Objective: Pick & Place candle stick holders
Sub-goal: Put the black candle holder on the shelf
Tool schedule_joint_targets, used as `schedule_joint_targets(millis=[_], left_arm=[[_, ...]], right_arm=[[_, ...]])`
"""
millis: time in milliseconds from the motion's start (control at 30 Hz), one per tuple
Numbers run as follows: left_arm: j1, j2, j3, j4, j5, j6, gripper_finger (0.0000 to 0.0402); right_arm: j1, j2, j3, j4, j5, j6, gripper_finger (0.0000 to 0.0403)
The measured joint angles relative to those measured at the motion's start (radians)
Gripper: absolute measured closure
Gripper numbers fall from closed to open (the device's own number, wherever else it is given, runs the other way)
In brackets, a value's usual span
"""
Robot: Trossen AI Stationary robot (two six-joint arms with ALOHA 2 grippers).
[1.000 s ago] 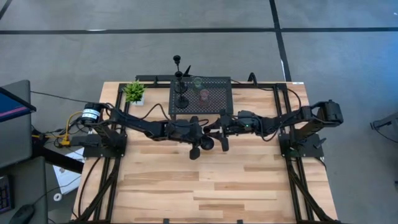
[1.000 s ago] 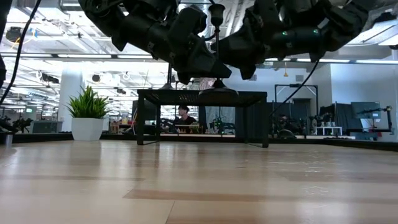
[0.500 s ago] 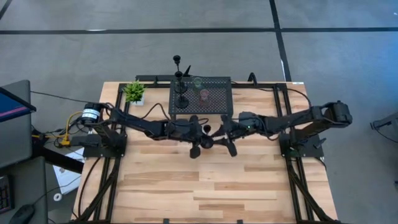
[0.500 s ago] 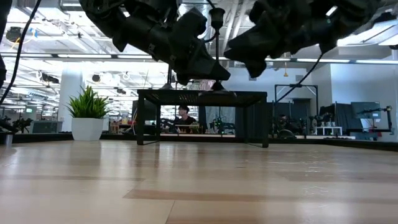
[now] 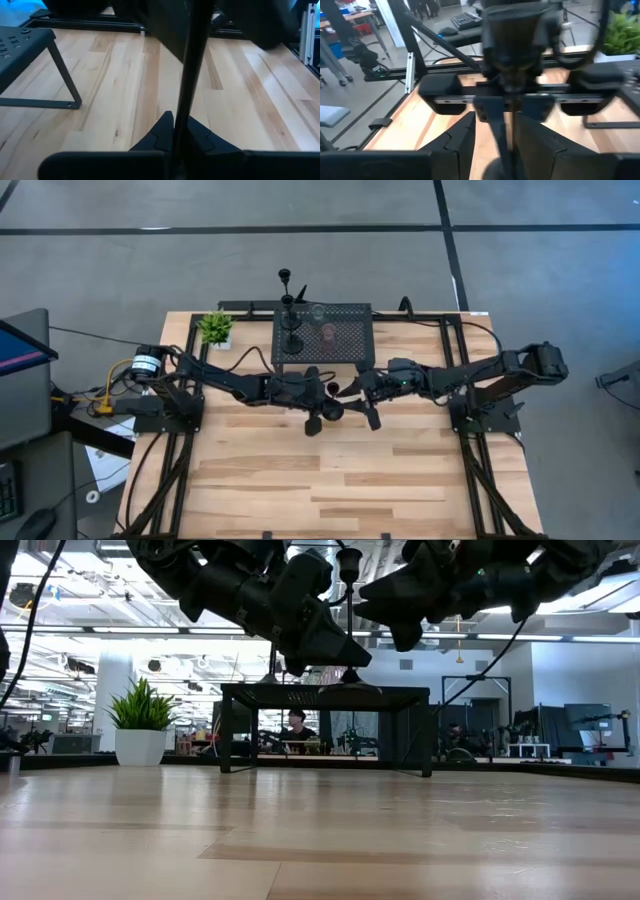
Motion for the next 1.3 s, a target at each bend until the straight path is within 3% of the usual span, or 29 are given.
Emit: schedule_joint_targets(millis=[267,867,1300], left_arm=[[0.001,0.0,-0.006,-0.02,-0.003,-0.013,0.0389],[0.0,0.001,0.001,-0.001,0.001,-0.012,0.0389],[-0.003,0.001,0.001,-0.006,0.0,-0.018,0.0389]], right_arm=[[0.0,0.085,-0.002,0.11,-0.004,0.003,0.0265],[-0.002,0.018,0.002,-0.001,0.003,0.01,0.0274],[-0.026,0.018,0.002,0.014,0.035,-0.001,0.0275]])
